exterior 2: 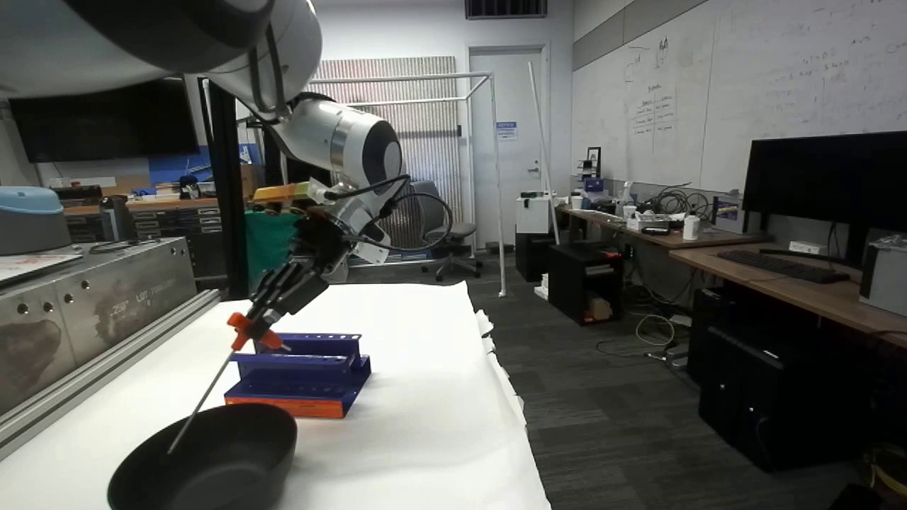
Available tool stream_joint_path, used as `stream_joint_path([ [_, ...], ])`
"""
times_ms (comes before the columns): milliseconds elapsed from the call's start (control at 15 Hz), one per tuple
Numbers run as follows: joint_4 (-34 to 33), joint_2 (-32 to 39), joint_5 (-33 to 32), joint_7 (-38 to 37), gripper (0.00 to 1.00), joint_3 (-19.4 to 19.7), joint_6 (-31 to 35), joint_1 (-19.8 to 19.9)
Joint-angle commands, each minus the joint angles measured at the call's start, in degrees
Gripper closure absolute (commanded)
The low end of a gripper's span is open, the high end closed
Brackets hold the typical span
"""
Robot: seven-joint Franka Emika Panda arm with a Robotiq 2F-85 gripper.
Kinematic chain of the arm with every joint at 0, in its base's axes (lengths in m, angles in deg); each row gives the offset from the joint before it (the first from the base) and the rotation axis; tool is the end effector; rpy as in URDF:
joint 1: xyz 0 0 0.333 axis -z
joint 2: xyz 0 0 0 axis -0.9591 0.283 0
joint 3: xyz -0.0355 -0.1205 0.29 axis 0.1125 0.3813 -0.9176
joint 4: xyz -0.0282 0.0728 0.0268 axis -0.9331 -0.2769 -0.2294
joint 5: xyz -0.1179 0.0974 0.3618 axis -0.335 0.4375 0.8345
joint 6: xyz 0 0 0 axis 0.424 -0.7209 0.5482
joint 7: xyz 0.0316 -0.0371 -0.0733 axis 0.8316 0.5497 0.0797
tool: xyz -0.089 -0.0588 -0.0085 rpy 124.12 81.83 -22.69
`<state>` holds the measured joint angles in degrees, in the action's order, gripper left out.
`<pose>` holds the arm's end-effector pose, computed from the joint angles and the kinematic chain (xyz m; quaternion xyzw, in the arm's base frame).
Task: Pick up the orange object tool and put it in the bowl
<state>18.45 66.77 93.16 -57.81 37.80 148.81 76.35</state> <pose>0.6397 -0.0014 0.3097 -0.8446 0.2674 0.4579 0.0731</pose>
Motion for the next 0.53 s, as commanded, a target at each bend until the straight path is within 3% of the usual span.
stream_joint_path([
  [0, 3.85, -1.69, -4.43, 3.67, 0.88, 1.71, 5.17, -2.31],
  [467, 10.69, -2.24, -16.27, 6.93, 0.86, 1.90, 13.81, -5.47],
])
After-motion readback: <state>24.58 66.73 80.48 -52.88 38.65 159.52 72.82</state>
